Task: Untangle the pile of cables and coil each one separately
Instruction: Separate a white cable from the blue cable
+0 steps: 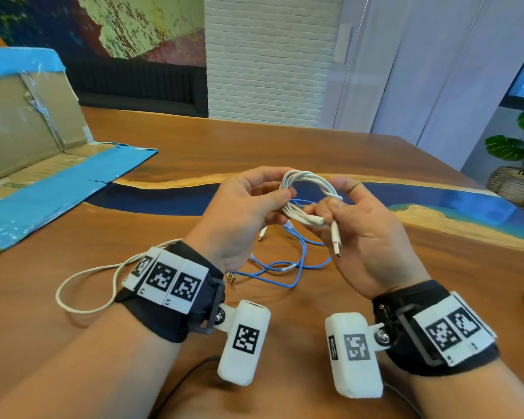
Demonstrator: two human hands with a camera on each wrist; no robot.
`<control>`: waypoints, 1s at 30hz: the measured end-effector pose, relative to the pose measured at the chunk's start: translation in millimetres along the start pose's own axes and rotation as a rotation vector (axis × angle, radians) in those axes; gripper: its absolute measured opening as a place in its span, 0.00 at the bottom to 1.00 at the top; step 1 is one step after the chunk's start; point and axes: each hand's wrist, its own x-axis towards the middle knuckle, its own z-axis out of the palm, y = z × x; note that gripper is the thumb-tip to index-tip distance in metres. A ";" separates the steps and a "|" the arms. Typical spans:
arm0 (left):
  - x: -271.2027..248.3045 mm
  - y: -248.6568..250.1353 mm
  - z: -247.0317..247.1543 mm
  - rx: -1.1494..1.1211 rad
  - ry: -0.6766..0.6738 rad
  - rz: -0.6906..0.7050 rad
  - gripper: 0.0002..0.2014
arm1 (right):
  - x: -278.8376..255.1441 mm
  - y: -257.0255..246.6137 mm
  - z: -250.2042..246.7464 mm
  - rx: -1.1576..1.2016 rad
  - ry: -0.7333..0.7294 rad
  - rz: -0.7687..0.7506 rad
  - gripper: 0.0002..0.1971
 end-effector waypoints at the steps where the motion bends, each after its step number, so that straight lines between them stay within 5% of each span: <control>1: -0.4 0.2 0.4 0.007 0.003 0.000 0.12 | 0.0 0.1 -0.9 -0.069 0.004 -0.010 0.15; 8: 1.2 2.0 -2.7 -0.024 0.036 0.008 0.12 | 3.6 -0.9 -13.1 -0.410 0.089 -0.136 0.14; 20: 5.6 -15.8 -7.7 0.101 -0.002 -0.038 0.14 | 9.9 -5.2 -20.0 -0.431 0.206 -0.088 0.06; 27: 23.4 -42.5 -22.7 0.098 -0.021 -0.076 0.10 | 8.9 -47.8 -40.2 -0.581 0.286 -0.054 0.06; 30: 28.7 -48.7 -27.9 0.118 -0.046 -0.064 0.20 | -2.4 -75.3 -66.8 -0.727 0.332 -0.036 0.05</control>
